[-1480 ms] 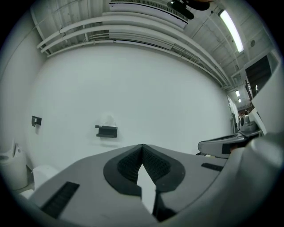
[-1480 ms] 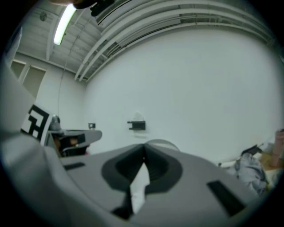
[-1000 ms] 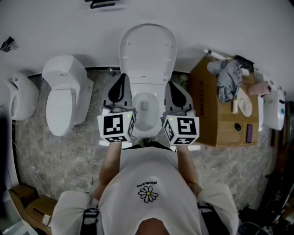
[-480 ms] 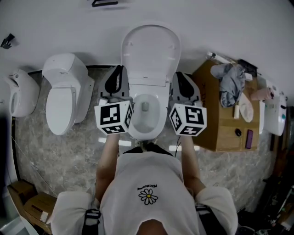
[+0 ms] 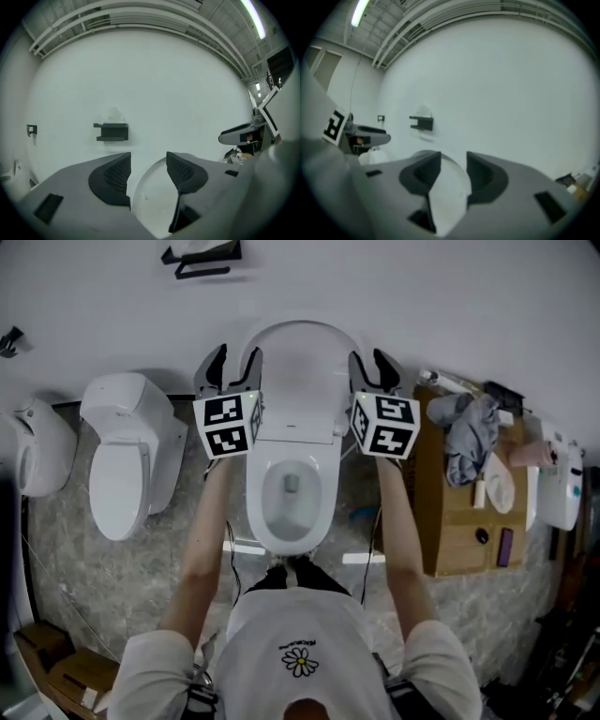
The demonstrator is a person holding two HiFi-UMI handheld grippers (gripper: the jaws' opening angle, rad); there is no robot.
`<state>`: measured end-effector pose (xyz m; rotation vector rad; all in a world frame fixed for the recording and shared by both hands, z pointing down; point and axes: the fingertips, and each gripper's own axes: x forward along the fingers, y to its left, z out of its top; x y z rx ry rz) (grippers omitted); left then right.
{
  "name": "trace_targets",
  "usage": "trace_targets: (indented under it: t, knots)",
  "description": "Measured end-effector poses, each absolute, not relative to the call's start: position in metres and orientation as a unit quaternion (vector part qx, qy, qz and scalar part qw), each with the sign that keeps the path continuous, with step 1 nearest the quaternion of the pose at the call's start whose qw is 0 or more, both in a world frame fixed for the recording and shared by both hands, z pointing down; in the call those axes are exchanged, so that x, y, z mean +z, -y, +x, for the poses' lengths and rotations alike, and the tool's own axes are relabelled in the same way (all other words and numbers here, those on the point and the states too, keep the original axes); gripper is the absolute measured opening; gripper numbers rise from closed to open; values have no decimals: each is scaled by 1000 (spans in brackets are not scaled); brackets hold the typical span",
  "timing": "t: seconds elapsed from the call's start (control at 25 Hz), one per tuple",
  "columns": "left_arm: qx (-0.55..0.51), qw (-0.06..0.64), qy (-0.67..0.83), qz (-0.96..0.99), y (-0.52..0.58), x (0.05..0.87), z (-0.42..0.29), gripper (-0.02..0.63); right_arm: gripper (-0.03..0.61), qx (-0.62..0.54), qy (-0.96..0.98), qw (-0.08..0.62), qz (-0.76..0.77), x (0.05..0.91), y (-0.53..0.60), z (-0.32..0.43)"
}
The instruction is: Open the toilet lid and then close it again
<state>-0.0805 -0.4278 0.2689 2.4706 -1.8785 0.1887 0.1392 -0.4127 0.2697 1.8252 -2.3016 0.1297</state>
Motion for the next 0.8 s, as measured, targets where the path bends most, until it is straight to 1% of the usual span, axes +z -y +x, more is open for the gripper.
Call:
trace_targets:
  t: [0.2, 0.52, 0.56, 0.68, 0.8]
  knots:
    - [141, 14, 586, 798, 481, 314, -69, 252, 173, 62, 765, 158, 621, 311, 470, 151]
    - [166, 57, 586, 791, 537, 360, -65, 250, 173, 76, 759, 231, 604, 363, 517, 149]
    - [171, 57, 588, 789, 542, 366, -65, 245, 173, 77, 757, 239, 604, 368, 521, 149]
    - [184, 56, 592, 783, 551, 376, -66, 152, 172, 76, 751, 254, 605, 378, 529, 148]
    - [189, 56, 591, 782, 555, 380, -64, 147, 170, 82, 748, 254, 607, 382, 534, 148]
